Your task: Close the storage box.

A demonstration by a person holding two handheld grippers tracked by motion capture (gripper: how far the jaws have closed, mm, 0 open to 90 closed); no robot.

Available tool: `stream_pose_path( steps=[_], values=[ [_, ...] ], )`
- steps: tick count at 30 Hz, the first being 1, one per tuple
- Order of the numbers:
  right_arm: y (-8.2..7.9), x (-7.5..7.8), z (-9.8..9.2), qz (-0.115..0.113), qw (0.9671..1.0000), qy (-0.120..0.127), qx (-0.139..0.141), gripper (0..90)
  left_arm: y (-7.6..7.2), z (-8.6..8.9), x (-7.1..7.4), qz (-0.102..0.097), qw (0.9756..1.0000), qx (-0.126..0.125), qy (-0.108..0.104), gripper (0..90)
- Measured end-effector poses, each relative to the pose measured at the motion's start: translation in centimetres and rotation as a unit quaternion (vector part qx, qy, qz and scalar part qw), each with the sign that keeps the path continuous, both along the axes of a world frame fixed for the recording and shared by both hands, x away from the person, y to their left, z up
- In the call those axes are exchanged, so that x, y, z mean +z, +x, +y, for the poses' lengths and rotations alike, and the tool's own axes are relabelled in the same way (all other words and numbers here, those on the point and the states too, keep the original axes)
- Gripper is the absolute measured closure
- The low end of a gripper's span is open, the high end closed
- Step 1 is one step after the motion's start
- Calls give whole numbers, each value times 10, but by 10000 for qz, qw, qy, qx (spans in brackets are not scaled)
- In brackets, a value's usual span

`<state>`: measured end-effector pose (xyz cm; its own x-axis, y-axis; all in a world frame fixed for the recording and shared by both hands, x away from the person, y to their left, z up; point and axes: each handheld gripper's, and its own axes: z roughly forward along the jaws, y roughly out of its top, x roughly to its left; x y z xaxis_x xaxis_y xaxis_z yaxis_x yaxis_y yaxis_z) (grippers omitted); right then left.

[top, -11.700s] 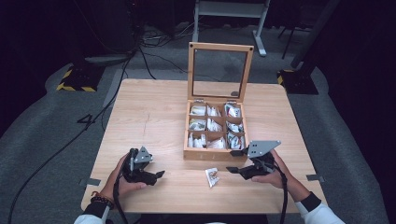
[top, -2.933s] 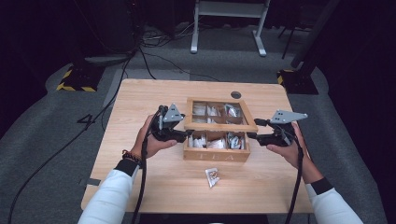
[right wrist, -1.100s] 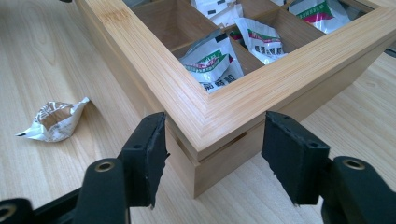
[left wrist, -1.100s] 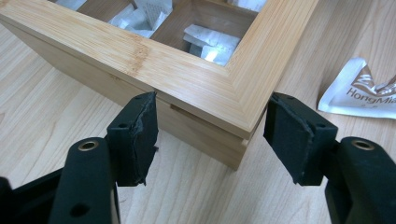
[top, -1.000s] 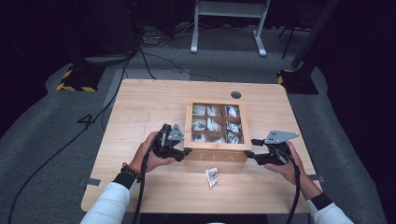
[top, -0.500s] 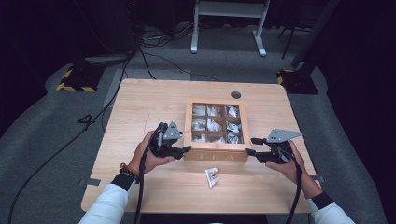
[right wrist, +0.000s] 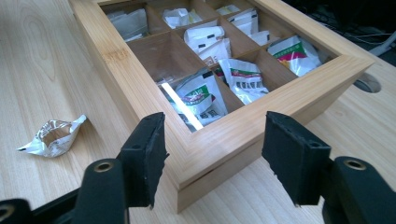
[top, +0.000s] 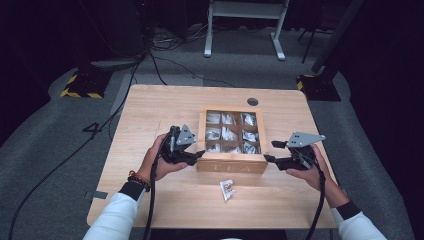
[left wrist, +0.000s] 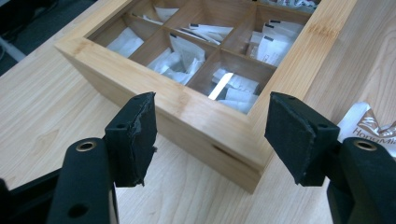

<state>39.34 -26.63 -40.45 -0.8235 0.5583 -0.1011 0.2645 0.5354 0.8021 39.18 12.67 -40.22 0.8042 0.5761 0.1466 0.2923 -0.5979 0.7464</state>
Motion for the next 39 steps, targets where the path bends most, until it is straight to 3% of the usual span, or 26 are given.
stream_pose_path(
  steps=[6,9,14,18,22,24,26,28,31,35,39],
  values=[
    [-7,8,-13,-121,9999,6,-109,370,-9,13,3,-33,10000,75,39,288],
    [-11,10,-19,-166,9996,-146,-155,363,-14,21,3,13,9999,109,-23,219],
    [-16,11,-28,-236,9989,-331,-227,334,-25,31,5,-103,9994,316,36,185],
    [-19,7,-34,-227,9982,-453,-310,305,-33,37,3,-135,9990,393,150,185],
    [-22,-1,-42,-358,9957,-707,-476,277,-42,41,-5,-218,9974,520,453,173],
    [-22,-7,-48,-249,9961,-670,-519,267,-45,45,-10,-185,9968,576,531,174],
    [-22,-14,-53,-219,9944,-829,-617,255,-47,49,-15,-124,9962,576,642,176],
    [-22,-22,-60,-157,9934,-899,-689,249,-51,51,-22,-169,9937,640,909,182],
    [-22,-34,-73,-22,9927,-861,-850,249,-57,58,-34,-168,9910,712,1122,180],
    [-28,-45,-93,149,9917,-732,-1051,272,-61,68,-49,-62,9876,930,1261,172],
    [-36,-55,-110,348,9912,-531,-1159,271,-64,80,-59,85,9883,953,1184,172]
  ],
)
